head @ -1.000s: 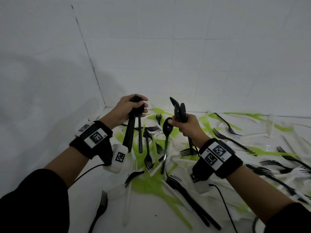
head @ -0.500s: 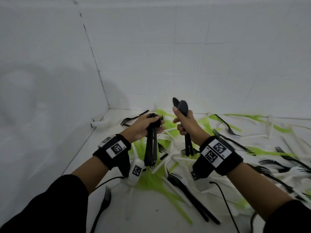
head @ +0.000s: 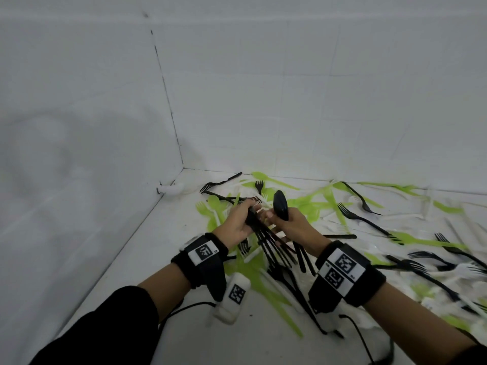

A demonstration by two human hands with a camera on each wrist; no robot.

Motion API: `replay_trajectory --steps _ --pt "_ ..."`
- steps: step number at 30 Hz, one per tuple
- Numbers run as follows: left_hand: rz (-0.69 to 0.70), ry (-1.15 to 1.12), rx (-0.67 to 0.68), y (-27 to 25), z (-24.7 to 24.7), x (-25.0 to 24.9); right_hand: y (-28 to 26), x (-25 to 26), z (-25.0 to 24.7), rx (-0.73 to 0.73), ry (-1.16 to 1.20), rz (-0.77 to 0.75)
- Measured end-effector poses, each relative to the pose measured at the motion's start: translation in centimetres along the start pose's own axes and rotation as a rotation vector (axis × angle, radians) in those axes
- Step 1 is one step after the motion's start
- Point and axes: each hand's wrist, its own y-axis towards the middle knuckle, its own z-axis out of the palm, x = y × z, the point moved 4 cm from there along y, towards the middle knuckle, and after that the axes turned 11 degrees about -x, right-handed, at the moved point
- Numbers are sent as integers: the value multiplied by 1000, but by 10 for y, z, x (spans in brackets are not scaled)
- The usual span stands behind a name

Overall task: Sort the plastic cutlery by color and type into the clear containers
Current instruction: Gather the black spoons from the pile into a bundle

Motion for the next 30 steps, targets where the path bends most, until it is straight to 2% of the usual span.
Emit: replay_trajectory --steps 3,7,10,16,18,25,28,30 --pt "73 -2 -30 1 -5 0 2 1 -11 -79 9 16" --pt "119 68 -8 -2 -5 4 -6 2 -9 3 -168 -66" --pt "162 132 5 -7 -2 5 -11 0 0 -9 -194 -119" --pt "122 177 131 -12 -1 1 -10 3 -5 -52 -121 -75" --pt "92 123 176 -16 -1 -3 -9 5 -10 -103 -77 -78" --pt "145 58 232 -19 2 -9 -14 5 -14 -306 -61 -180" --pt "148 86 193 -13 -10 -8 -15 10 -29 -395 -12 -197" --pt "145 62 124 -8 -20 -9 -15 16 -36 -408 -81 -243"
